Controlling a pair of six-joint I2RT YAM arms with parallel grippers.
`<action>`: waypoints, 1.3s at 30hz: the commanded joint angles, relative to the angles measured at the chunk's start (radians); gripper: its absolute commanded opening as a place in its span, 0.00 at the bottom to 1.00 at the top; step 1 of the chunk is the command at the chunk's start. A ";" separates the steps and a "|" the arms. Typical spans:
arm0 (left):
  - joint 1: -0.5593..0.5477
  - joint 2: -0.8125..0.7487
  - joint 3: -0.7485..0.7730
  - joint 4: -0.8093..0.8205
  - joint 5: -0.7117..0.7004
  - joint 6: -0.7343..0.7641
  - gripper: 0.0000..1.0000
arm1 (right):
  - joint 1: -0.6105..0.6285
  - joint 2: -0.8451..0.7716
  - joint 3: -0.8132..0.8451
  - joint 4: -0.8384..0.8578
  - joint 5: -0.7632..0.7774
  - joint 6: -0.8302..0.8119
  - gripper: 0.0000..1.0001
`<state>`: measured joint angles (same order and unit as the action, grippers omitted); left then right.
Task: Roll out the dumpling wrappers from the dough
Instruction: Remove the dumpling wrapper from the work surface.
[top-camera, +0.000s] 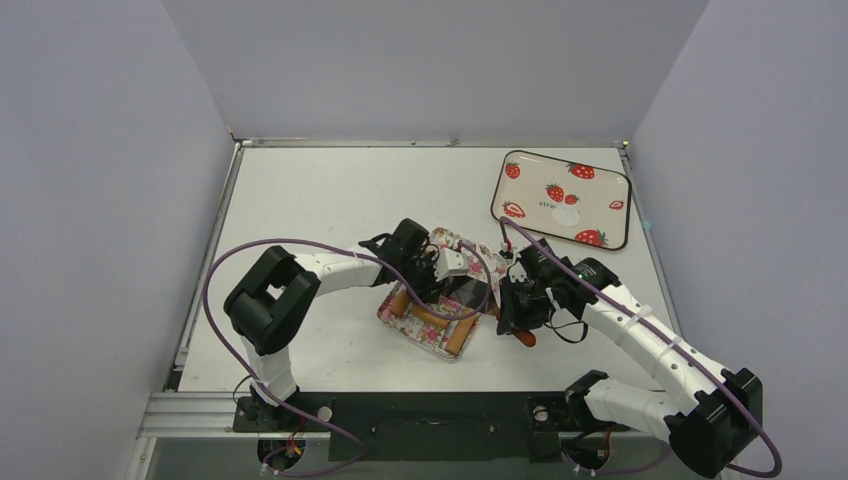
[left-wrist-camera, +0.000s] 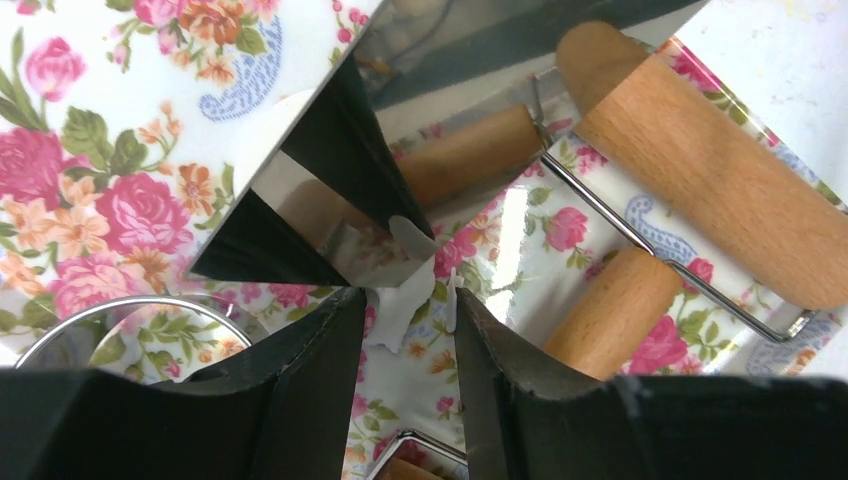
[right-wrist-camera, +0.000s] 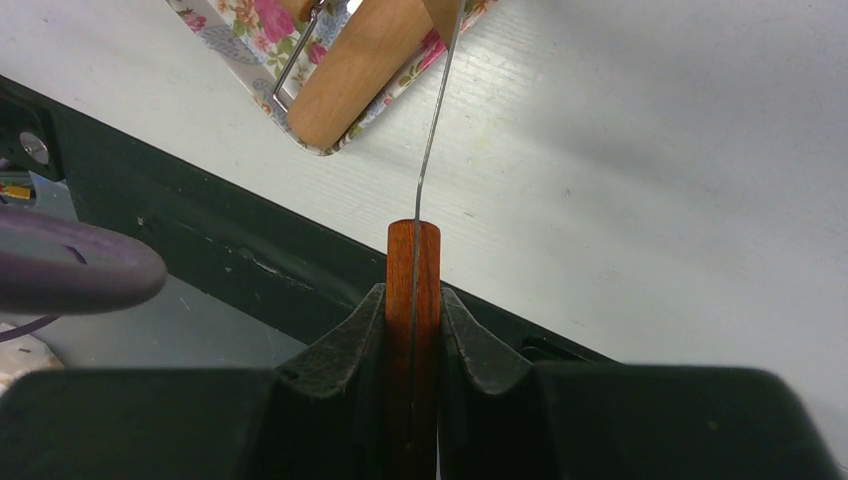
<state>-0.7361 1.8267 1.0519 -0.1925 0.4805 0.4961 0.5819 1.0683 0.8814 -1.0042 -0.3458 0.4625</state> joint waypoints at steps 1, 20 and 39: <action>-0.024 0.021 0.027 -0.002 -0.069 0.040 0.36 | -0.007 -0.033 0.005 0.057 -0.017 0.008 0.00; -0.017 0.000 0.015 0.023 -0.078 0.053 0.00 | -0.010 -0.032 0.011 0.033 0.018 0.002 0.00; -0.004 -0.070 -0.003 0.034 0.000 -0.014 0.00 | 0.021 0.031 -0.013 0.112 0.023 0.025 0.00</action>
<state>-0.7444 1.8084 1.0344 -0.1688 0.4198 0.5232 0.5919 1.1042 0.8749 -0.9504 -0.3363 0.4755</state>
